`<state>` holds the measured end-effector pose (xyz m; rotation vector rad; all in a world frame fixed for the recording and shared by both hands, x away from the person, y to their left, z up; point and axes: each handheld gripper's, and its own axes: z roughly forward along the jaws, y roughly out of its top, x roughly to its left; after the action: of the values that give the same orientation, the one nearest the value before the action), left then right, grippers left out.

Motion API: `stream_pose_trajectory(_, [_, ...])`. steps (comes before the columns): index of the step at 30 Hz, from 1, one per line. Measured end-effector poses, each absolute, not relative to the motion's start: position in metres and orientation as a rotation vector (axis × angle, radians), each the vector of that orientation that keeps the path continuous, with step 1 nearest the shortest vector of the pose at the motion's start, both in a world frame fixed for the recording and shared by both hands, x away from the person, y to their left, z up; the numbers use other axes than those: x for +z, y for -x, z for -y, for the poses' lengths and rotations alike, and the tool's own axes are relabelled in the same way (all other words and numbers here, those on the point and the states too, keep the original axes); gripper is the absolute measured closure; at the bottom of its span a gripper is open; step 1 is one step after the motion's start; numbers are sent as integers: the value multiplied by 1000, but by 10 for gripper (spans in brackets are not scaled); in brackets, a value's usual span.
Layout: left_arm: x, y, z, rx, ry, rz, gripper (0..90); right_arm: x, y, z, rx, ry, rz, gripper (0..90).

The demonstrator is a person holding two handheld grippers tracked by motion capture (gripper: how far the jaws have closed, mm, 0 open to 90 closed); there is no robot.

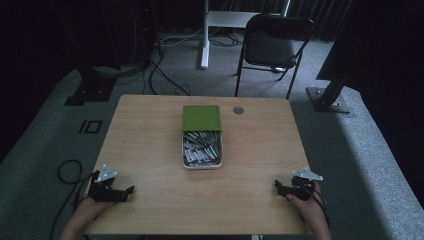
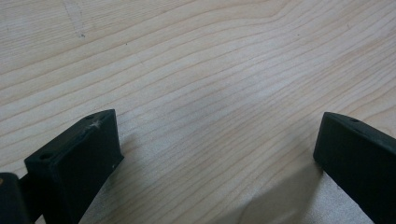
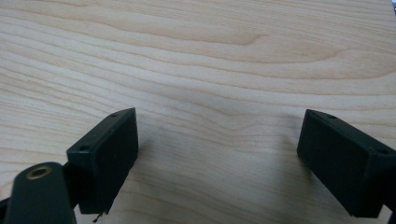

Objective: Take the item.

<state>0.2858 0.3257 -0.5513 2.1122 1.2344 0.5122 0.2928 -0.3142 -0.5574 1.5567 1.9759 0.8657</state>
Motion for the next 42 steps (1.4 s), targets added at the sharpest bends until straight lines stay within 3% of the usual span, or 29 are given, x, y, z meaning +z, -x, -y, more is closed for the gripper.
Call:
stream_pose_trajectory(26, [-551,-281,-326,520,-2103,-1253,14,-557,-293,313,864,-1556,-1971,129])
stream_pose_trajectory(42, [-551,-281,-326,520,-2103,-1253,14,-550,-302,289,890,-1540,-1968,137])
